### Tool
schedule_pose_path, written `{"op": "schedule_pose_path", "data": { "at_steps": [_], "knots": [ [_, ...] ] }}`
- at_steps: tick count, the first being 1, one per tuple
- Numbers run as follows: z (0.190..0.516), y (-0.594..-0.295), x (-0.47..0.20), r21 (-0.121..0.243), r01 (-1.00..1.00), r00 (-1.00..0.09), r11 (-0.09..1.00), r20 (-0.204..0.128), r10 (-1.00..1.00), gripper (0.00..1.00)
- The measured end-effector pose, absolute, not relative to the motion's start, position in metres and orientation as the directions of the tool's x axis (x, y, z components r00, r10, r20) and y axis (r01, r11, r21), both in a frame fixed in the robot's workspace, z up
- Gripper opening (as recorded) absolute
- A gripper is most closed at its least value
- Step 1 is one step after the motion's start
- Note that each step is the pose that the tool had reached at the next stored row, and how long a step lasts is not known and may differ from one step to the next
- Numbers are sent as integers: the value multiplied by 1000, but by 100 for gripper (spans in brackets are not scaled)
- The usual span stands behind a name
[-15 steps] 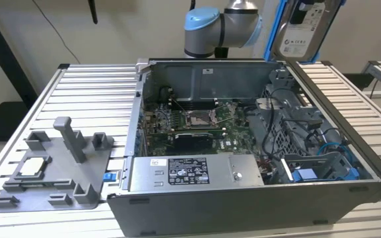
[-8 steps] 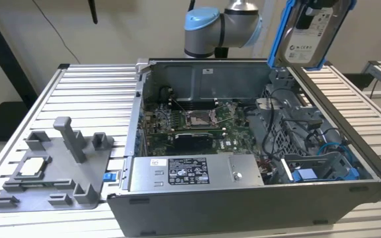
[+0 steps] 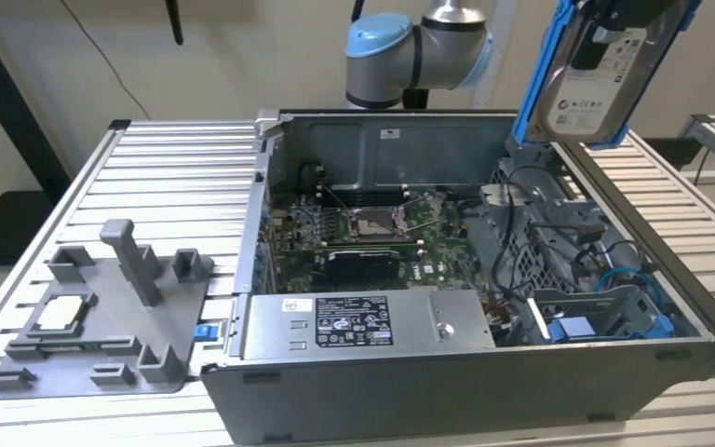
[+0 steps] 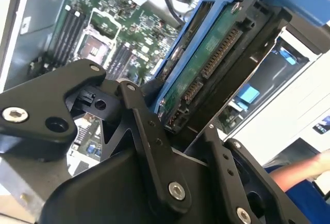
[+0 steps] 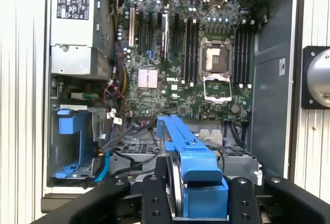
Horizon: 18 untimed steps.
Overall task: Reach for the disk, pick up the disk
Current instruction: 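Pick up the disk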
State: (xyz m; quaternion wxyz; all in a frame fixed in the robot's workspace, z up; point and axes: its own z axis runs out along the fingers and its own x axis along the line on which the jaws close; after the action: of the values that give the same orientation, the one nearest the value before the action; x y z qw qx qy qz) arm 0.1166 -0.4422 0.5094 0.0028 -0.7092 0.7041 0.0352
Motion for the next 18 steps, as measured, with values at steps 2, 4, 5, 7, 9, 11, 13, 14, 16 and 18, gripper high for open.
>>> {"op": "schedule_pose_path", "data": {
  "at_steps": [2, 4, 5, 7, 9, 11, 13, 14, 16, 18],
  "knots": [
    [509, -450, 117, 46, -999, 5, -8, -54, -999, 0],
    [509, -458, 117, 46, -999, 4, -7, -54, -999, 0],
    [509, -462, 117, 46, -999, 4, -6, -54, -999, 0],
    [509, -470, 117, 46, -999, 3, -6, -54, -999, 0],
    [509, -479, 117, 46, -999, 2, -5, -54, -999, 0],
    [509, -487, 117, 46, -999, 2, -4, -54, -999, 0],
    [509, -494, 117, 46, -999, 1, -3, -54, -999, 0],
    [509, -498, 117, 46, -999, 0, -3, -54, -999, 0],
    [509, -505, 117, 46, -999, -1, -2, -54, -999, 0],
    [509, -512, 117, 46, -999, -2, 0, -54, -999, 0]
  ]
}}
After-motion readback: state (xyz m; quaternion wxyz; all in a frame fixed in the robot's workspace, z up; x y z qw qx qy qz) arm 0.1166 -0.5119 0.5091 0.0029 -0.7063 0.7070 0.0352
